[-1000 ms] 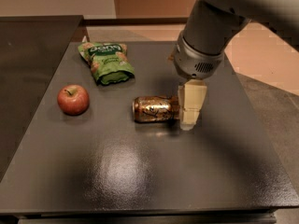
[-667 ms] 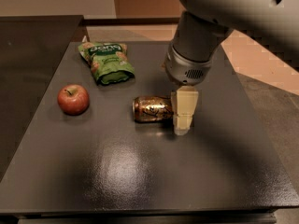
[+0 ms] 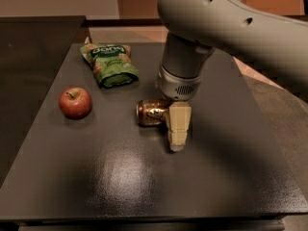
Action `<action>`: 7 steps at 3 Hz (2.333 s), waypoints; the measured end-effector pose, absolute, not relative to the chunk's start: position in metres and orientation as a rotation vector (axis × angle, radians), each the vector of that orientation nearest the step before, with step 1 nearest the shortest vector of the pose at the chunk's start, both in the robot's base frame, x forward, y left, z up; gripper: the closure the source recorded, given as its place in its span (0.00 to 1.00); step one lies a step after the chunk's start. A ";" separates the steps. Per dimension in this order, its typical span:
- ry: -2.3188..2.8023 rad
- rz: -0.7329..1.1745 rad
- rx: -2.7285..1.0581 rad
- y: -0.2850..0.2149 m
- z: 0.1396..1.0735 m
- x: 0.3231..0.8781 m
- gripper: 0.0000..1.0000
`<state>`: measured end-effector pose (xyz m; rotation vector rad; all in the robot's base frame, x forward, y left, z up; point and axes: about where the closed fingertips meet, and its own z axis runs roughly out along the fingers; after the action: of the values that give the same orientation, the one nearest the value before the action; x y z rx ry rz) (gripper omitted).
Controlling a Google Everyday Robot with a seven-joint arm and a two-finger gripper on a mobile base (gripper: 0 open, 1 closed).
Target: Pick orange can
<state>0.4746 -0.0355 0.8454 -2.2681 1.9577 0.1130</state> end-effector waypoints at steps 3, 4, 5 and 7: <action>1.968 0.148 -2.287 -0.022 0.850 0.475 0.64; 1.942 0.160 -2.281 -0.020 0.870 0.475 0.88; 1.881 0.154 -2.287 -0.020 0.899 0.472 1.00; 1.709 0.071 -2.314 -0.014 0.958 0.468 1.00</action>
Offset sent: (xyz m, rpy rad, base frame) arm 0.0015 0.0154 0.0014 0.0020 0.0377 0.0088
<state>0.4676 -0.0144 0.9578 -2.3140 1.7089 0.0711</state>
